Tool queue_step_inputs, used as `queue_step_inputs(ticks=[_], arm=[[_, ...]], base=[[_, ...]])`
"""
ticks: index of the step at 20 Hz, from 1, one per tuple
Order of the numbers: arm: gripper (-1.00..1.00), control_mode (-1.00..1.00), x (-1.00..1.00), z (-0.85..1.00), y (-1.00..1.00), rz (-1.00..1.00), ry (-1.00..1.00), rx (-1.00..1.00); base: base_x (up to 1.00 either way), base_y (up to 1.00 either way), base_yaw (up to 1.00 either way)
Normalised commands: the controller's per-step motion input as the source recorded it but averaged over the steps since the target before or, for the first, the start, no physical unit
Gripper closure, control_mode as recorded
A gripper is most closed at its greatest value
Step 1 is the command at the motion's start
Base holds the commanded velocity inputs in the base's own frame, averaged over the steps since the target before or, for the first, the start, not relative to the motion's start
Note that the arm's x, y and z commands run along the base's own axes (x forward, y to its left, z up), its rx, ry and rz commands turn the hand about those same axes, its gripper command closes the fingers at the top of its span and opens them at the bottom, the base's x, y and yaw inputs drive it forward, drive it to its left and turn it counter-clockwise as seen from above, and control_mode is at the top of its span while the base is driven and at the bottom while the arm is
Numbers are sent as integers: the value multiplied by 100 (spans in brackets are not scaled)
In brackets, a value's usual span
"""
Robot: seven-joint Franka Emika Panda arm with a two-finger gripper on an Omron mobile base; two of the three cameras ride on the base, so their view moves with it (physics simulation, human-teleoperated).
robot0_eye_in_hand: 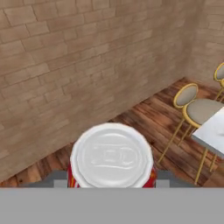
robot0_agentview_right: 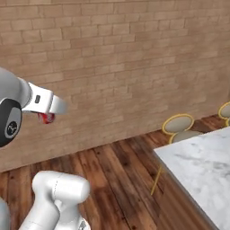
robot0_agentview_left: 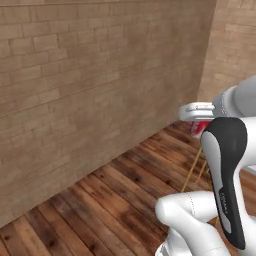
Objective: Open the fridge, grab two sodas, and place both sodas inside the bowl with ice on the dining counter.
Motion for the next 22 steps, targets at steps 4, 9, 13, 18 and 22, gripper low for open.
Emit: queue_step_inputs(ticks=[4,9,13,18,22], arm=[[100,100,0,0,0,0,0,0],[100,100,0,0,0,0,0,0],[100,100,0,0,0,0,0,0],[100,100,0,0,0,0,0,0],[100,100,0,0,0,0,0,0]], base=[[38,41,-58],[51,48,-55],[63,56,-52],[61,55,-52],[58,52,-53]])
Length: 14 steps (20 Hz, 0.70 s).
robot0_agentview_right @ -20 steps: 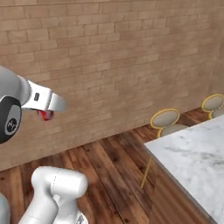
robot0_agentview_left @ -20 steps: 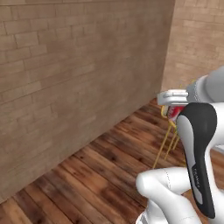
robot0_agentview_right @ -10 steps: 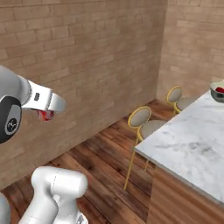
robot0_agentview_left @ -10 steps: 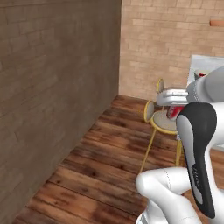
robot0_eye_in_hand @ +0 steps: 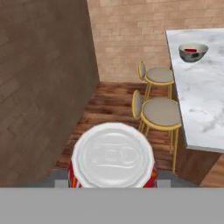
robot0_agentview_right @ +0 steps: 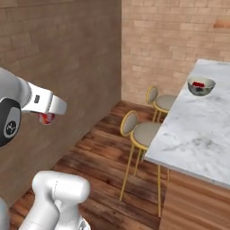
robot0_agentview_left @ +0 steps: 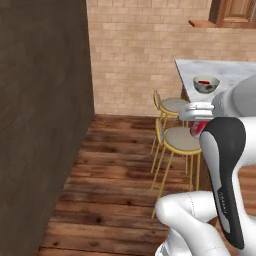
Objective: Open the fridge, grab two sodas, and place both sodas inside the bowl with ice on the dining counter.
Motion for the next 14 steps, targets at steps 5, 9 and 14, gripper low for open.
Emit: queue_step_inputs(ticks=[5,9,14], arm=[[100,100,0,0,0,0,0,0],[100,100,0,0,0,0,0,0],[100,100,0,0,0,0,0,0]], base=[[54,51,-54],[52,50,-54],[58,60,-50]])
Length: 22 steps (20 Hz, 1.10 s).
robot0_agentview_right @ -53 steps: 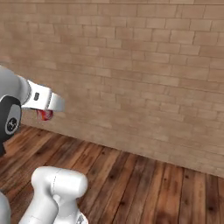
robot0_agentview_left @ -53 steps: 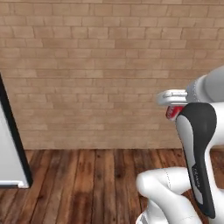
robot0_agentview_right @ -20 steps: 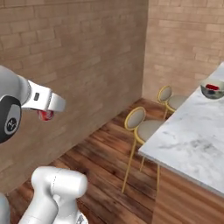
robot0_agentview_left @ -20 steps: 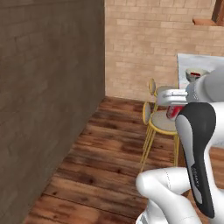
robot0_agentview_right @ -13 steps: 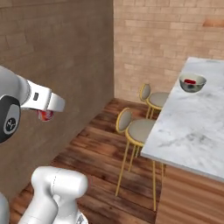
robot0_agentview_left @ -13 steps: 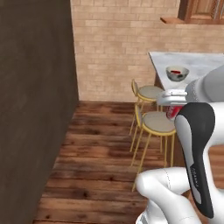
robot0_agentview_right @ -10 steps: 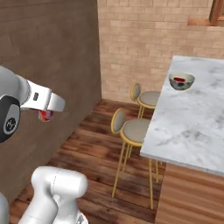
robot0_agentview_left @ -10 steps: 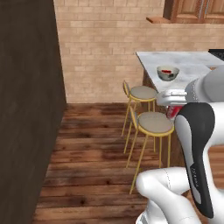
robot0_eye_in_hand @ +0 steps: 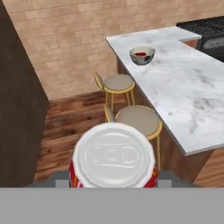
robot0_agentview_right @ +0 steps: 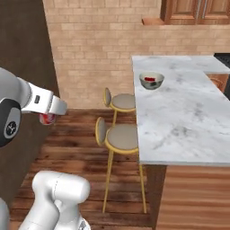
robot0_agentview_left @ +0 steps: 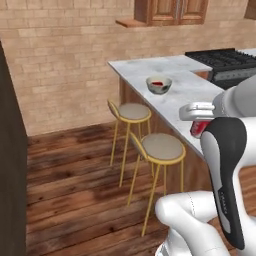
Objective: Open the fridge, grab two sodas, and place both sodas inside the bowl with ice on the dining counter.
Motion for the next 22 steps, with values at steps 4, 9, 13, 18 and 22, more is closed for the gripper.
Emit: queue_step_inputs(ticks=[4,9,13,18,22], arm=[[100,100,0,0,0,0,0,0],[100,100,0,0,0,0,0,0],[100,100,0,0,0,0,0,0],[100,100,0,0,0,0,0,0],[100,100,0,0,0,0,0,0]], base=[[69,84,-39],[72,100,-29],[75,88,-34],[78,64,-45],[75,62,-46]])
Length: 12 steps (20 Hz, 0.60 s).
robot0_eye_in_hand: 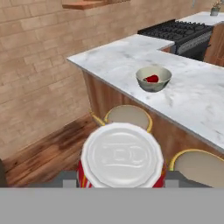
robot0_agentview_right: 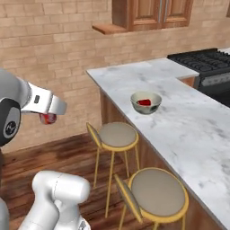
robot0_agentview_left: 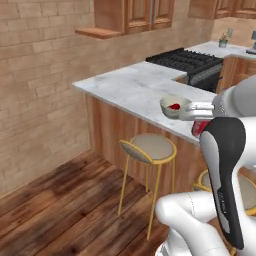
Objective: Open the fridge, grab two sodas, and place both sodas inside the bowl with ice on the dining counter.
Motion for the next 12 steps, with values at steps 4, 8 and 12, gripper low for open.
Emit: queue_step_inputs(ticks=[4,8,12], arm=[[100,100,0,0,0,0,0,0],[100,100,0,0,0,0,0,0],[100,100,0,0,0,0,0,0]], base=[[75,63,-46],[72,60,-47],[65,56,-50]])
